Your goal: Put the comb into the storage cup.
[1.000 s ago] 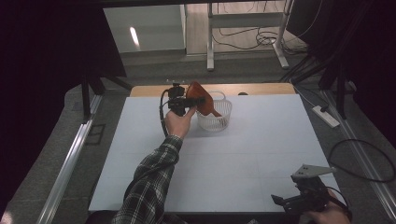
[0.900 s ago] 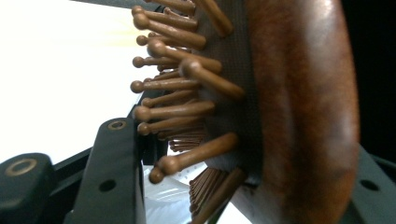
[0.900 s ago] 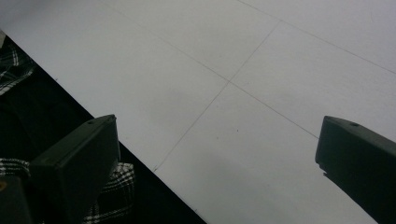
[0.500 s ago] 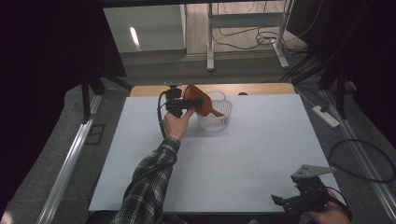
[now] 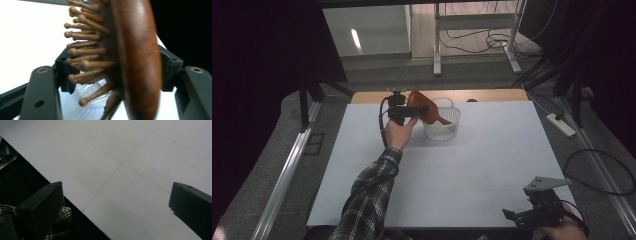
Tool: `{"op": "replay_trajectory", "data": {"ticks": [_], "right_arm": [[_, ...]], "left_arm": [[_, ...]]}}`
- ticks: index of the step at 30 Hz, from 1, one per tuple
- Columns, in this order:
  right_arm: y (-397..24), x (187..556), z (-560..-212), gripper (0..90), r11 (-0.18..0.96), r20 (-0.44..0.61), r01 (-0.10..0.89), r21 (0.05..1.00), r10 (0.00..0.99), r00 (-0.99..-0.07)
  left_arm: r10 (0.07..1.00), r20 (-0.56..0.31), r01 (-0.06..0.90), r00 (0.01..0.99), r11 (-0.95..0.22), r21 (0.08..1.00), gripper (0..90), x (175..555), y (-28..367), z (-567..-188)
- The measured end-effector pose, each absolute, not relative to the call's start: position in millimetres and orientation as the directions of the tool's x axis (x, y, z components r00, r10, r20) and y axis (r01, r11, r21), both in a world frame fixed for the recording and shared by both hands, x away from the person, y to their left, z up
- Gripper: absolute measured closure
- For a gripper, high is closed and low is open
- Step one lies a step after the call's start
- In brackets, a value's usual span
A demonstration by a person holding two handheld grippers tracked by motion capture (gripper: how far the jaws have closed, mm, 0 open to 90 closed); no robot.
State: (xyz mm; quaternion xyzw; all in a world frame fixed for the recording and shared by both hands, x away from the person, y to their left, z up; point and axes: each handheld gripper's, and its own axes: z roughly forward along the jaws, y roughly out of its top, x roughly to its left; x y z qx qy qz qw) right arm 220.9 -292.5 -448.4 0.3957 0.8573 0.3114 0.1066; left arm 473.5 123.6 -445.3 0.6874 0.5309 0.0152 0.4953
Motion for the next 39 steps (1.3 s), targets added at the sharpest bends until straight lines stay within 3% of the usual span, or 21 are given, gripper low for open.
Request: {"op": "replay_trajectory", "data": {"ticks": [20,24,39], "right_arm": [[-291.9,220.8,-448.6,0.2,0.495,0.063,0.615,0.614,0.746,-0.663],[-291.9,221.0,-448.7,0.2,0.495,0.063,0.615,0.613,0.746,-0.663],[-291.1,221.4,-449.0,0.1,0.499,0.06,0.616,0.609,0.745,-0.664]], "left_arm": [[0.745,-0.38,0.648,0.549,-0.091,0.757,12.0,468.7,129.5,-435.3],[0.739,-0.315,0.618,0.595,-0.17,0.767,8.0,465.8,128.4,-432.6],[0.702,-0.251,0.554,0.667,-0.242,0.797,2.1,457.7,136.6,-433.4]]}}
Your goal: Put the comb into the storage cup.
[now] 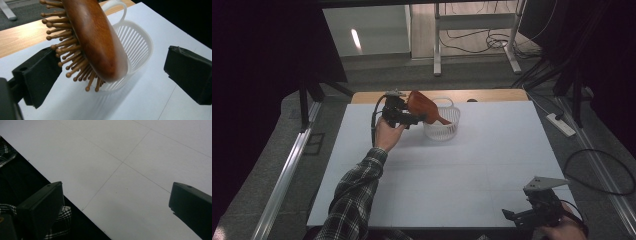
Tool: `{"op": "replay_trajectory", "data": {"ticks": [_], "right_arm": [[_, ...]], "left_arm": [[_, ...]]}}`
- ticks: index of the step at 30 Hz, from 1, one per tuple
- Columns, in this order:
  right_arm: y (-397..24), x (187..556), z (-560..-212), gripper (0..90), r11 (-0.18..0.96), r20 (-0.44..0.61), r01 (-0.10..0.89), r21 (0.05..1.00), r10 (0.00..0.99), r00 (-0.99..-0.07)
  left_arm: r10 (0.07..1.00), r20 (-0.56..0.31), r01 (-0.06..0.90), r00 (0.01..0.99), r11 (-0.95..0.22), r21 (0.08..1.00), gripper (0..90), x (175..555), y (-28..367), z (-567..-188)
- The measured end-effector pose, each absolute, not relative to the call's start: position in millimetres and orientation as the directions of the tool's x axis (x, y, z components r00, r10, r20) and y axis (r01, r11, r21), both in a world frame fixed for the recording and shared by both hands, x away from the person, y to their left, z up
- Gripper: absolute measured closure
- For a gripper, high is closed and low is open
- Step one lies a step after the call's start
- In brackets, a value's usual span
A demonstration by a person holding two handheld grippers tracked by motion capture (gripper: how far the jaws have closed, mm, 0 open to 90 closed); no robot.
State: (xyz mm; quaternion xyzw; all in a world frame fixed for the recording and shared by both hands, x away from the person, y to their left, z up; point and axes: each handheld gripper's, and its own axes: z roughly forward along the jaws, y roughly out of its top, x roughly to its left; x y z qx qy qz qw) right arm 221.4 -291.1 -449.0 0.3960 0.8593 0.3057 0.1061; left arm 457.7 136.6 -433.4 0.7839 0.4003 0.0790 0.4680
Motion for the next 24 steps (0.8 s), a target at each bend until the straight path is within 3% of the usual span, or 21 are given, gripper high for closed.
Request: {"op": "replay_trajectory", "data": {"ticks": [8,24], "right_arm": [[-291.2,221.1,-448.7,0.0,0.495,0.056,0.617,0.612,0.751,-0.658],[-292.5,219.0,-447.0,0.0,0.474,0.039,0.609,0.636,0.768,-0.639]], "left_arm": [[0.703,-0.182,0.518,0.687,-0.299,0.801,0.0,449.1,137.7,-433.0],[0.704,-0.165,0.505,0.691,-0.307,0.807,0.0,438.3,148.7,-434.9]]}}
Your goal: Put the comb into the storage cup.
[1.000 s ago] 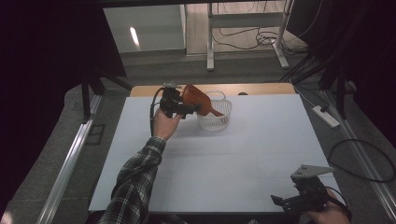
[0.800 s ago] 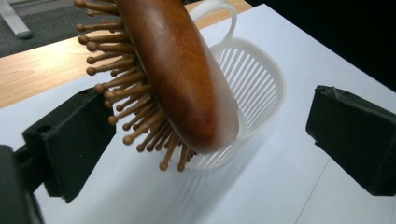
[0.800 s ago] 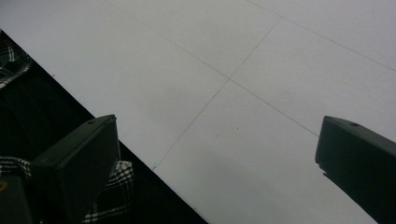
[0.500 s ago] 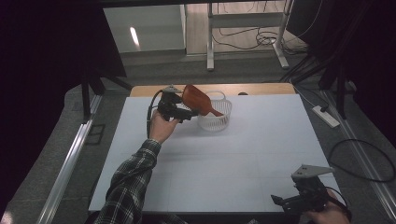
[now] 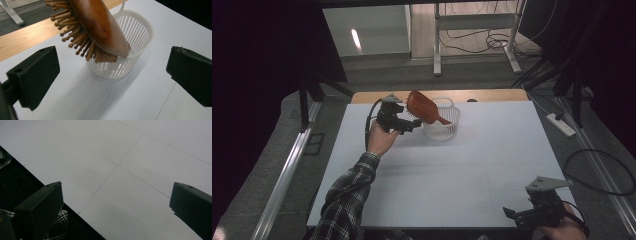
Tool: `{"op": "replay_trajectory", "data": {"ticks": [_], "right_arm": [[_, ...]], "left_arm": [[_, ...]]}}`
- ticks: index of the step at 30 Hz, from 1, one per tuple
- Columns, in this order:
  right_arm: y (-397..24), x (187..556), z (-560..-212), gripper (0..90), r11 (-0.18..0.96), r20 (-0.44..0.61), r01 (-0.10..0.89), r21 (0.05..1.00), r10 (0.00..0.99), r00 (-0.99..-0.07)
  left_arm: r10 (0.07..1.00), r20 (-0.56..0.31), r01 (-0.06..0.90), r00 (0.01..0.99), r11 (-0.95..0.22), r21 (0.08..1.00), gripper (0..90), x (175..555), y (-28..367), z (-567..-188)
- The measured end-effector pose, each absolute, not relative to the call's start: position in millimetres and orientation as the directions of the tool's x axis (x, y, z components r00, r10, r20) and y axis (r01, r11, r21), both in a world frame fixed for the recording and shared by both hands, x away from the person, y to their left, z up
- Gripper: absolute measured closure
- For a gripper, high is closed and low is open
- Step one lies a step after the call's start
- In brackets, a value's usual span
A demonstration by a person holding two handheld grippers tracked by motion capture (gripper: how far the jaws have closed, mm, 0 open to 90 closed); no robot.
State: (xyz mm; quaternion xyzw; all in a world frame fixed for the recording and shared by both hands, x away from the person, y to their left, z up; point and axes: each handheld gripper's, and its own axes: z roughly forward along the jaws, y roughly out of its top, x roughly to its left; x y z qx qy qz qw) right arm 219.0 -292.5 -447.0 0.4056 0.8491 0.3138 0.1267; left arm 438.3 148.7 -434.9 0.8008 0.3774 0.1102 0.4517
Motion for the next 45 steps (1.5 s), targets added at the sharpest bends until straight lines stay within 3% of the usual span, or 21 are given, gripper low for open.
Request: {"op": "replay_trajectory", "data": {"ticks": [45], "right_arm": [[-293.4,217.0,-445.4,0.0,0.456,0.019,0.603,0.655,0.787,-0.616]], "left_arm": [[0.714,-0.14,0.508,0.686,-0.333,0.794,0.0,400.2,182.3,-443.2]]}}
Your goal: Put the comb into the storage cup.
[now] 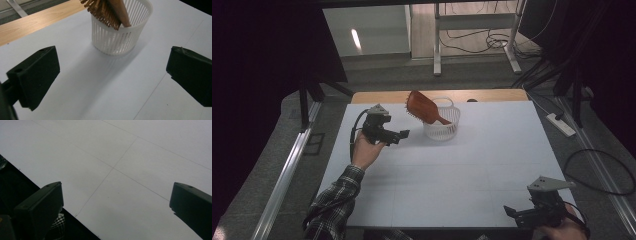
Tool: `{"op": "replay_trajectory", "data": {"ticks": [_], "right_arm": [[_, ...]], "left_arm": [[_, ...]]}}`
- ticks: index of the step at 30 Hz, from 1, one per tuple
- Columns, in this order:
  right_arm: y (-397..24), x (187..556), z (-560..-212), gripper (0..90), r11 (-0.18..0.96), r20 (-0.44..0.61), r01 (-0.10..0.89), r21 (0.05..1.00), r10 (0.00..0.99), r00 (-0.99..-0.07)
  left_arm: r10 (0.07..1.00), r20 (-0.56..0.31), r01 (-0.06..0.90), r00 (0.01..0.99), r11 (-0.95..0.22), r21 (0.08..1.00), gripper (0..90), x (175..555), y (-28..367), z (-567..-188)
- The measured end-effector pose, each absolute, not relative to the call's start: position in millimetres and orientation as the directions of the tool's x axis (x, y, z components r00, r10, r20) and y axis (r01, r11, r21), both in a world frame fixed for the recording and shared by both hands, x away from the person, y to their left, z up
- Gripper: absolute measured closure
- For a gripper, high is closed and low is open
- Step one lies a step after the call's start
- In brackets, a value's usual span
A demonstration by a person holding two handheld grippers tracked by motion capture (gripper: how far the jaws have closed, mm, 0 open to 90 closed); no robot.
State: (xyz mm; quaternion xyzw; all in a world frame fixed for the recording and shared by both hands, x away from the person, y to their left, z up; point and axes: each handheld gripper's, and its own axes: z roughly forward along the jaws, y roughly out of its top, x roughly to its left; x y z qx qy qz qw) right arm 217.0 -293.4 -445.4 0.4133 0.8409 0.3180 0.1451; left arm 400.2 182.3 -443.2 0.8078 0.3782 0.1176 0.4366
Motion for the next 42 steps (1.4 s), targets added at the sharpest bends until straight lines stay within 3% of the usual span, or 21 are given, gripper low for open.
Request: {"op": "replay_trajectory", "data": {"ticks": [42], "right_arm": [[-292.0,216.1,-445.4,0.0,0.466,0.01,0.598,0.652,0.784,-0.621]], "left_arm": [[0.697,-0.132,0.516,0.705,-0.375,0.77,0.0,331.7,192.3,-455.6]]}}
